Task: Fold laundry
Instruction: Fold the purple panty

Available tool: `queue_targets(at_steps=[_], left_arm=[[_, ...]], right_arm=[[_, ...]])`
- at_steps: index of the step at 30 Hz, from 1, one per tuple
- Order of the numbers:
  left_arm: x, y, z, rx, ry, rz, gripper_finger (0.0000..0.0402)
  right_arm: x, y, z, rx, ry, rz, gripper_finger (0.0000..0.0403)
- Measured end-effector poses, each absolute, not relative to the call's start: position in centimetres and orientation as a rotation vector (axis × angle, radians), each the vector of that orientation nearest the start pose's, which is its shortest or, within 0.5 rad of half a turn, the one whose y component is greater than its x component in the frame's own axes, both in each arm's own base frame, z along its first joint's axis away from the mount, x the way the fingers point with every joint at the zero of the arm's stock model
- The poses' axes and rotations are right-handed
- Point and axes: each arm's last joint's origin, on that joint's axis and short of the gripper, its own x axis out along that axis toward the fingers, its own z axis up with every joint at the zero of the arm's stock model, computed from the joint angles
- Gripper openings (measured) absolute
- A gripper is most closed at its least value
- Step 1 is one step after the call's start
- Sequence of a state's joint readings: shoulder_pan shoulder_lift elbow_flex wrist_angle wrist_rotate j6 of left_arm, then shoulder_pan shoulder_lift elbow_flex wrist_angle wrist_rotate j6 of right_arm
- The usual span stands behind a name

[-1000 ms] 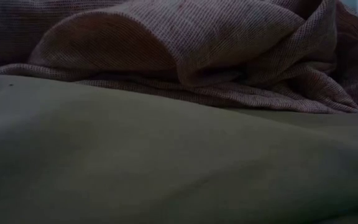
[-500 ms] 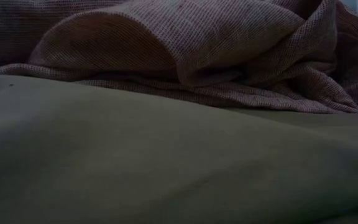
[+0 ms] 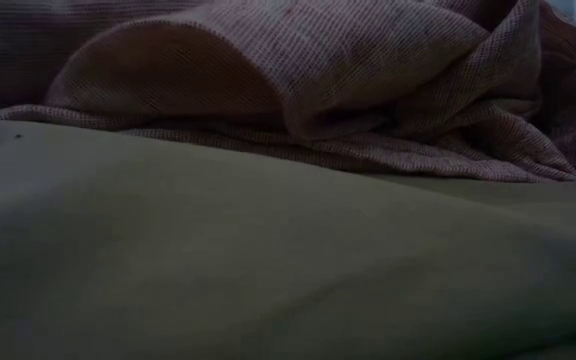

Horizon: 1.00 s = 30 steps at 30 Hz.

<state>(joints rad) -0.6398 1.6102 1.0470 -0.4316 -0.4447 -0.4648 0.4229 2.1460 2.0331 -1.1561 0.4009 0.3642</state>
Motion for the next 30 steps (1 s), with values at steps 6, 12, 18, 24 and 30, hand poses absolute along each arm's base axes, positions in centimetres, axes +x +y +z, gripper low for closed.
queue_targets(at_steps=[6,12,18,24,30], left_arm=[[26.6,-18.3,20.2,0.081,0.897,-0.002,0.0102],[26.3,-18.2,21.1,0.061,0.878,-0.017,0.0102],[26.1,-18.0,22.0,0.043,0.850,-0.024,0.0102],[26.1,-17.9,22.3,0.033,0.832,-0.021,0.0102],[26.2,-18.0,22.4,0.025,0.818,-0.024,0.0102]], right_arm=[[41.0,17.3,25.9,-0.166,1.149,-0.211,0.0150],[41.2,17.4,25.3,-0.167,1.156,-0.217,0.0149],[41.0,17.3,27.7,-0.141,1.129,-0.217,0.0149],[39.8,16.7,31.1,-0.170,1.164,-0.231,0.0149],[38.5,15.2,32.9,-0.258,1.237,-0.276,0.0150]])
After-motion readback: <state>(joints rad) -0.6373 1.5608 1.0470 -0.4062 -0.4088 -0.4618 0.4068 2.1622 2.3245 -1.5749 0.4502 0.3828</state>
